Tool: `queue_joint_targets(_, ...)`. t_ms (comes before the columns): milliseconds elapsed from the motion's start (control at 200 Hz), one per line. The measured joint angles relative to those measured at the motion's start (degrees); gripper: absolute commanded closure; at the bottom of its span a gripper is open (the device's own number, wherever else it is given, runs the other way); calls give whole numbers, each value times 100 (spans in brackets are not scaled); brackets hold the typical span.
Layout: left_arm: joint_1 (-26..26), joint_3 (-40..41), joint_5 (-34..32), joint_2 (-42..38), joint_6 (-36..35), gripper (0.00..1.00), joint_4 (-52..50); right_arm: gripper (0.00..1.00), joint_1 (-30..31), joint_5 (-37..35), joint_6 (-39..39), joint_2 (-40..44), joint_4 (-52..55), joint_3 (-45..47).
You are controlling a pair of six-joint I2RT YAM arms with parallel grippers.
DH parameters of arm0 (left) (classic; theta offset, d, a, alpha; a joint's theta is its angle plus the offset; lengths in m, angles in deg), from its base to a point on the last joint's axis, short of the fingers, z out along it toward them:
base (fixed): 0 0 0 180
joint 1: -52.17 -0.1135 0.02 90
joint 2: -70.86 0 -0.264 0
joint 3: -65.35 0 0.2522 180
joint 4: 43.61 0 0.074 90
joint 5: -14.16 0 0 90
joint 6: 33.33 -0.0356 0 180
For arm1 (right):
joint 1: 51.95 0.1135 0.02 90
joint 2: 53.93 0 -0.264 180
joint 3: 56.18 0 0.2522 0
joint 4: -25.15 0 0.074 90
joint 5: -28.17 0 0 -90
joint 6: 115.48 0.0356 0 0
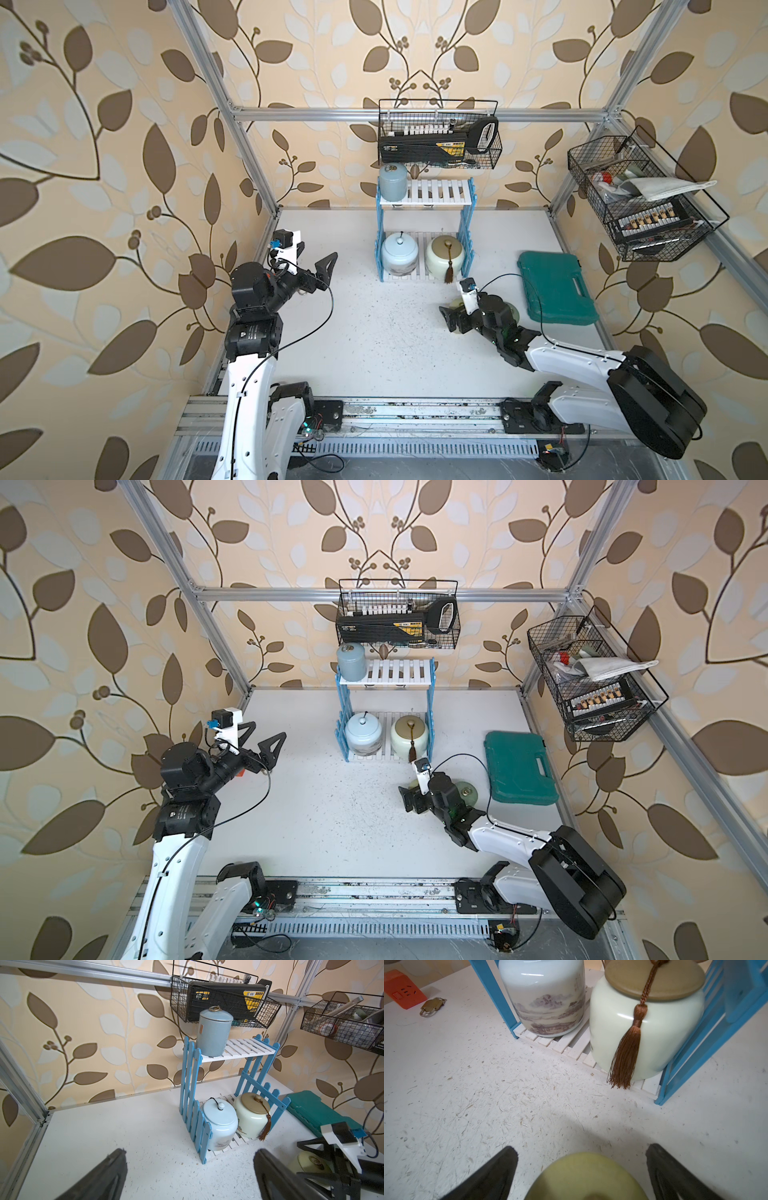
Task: Remove the tea canisters from the shelf
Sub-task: Place the tea canister at the center of the board, then pick up the tea canister from the shelf.
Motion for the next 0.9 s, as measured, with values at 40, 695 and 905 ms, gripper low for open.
queue_joint_targets(40,0,-11,2,7,-13,1,-22,1,0,0,-17,74,127,-52)
queue_joint_targets(695,691,-1436,42,1233,-592,1,-573,1,-741,98,-516,2369,2861,-1440)
queue_joint_targets(905,960,-1971,35,1733,-763,1,-743,1,-929,81,-664,2914,3729,-1829)
